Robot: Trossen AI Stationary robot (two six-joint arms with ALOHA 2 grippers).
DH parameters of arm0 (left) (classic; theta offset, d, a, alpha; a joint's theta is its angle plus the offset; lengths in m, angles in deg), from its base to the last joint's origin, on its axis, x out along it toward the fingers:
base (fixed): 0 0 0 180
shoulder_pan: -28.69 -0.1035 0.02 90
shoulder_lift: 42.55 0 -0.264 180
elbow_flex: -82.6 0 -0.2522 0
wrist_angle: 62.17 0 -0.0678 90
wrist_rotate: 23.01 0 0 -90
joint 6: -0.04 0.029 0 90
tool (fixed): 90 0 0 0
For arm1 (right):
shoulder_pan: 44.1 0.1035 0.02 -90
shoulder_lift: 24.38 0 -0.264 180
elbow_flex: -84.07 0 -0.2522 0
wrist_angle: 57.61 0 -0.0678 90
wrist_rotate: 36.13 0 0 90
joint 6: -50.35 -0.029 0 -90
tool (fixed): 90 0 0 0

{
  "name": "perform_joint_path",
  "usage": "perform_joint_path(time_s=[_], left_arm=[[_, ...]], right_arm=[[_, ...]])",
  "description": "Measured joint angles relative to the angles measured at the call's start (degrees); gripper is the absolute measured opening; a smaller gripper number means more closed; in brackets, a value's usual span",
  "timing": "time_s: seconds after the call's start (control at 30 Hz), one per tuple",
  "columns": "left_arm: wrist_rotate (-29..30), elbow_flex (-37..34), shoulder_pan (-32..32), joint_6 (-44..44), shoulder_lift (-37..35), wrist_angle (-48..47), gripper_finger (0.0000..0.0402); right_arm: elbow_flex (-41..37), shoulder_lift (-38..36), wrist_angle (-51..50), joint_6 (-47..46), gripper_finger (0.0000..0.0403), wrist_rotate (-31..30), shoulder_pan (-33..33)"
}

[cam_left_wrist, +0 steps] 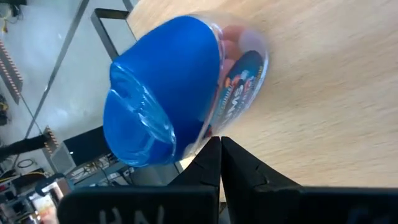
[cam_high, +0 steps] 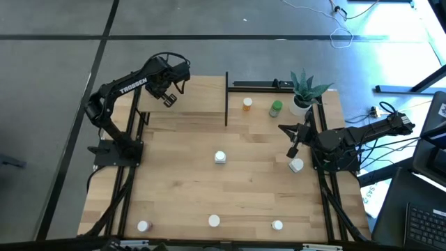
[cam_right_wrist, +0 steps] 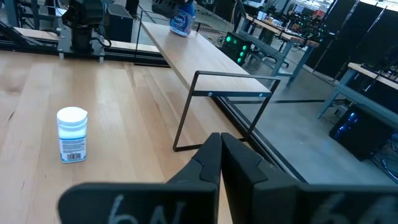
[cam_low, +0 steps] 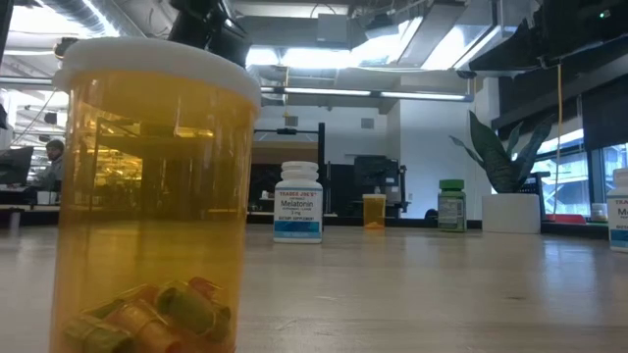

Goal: Pick and place medicine bottles onto shelf by color
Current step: Put the blue pill bottle on the shelf

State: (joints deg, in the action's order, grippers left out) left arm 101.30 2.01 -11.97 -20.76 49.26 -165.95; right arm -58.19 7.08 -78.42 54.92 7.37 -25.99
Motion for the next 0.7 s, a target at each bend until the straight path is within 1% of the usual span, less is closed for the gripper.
perform_joint_path(time_s=[0.1, 0.33, 0.7], left_arm=[[-2.87, -0.01, 0.33, 0.01, 0.02, 0.00, 0.0001], [-2.07, -0.01, 0.91, 0.42, 0.02, 0.56, 0.0001], [-1.31, -0.02, -0.58, 1.96, 0.02, 2.85, 0.0000]], right_arm=[[0.00, 0.00, 0.00, 0.00, 0.0014, 0.00, 0.00], [0.00, 0.00, -0.02, 0.04, 0.0014, 0.00, 0.00], [0.00, 0.02, -0.02, 0.14, 0.0014, 0.00, 0.00]])
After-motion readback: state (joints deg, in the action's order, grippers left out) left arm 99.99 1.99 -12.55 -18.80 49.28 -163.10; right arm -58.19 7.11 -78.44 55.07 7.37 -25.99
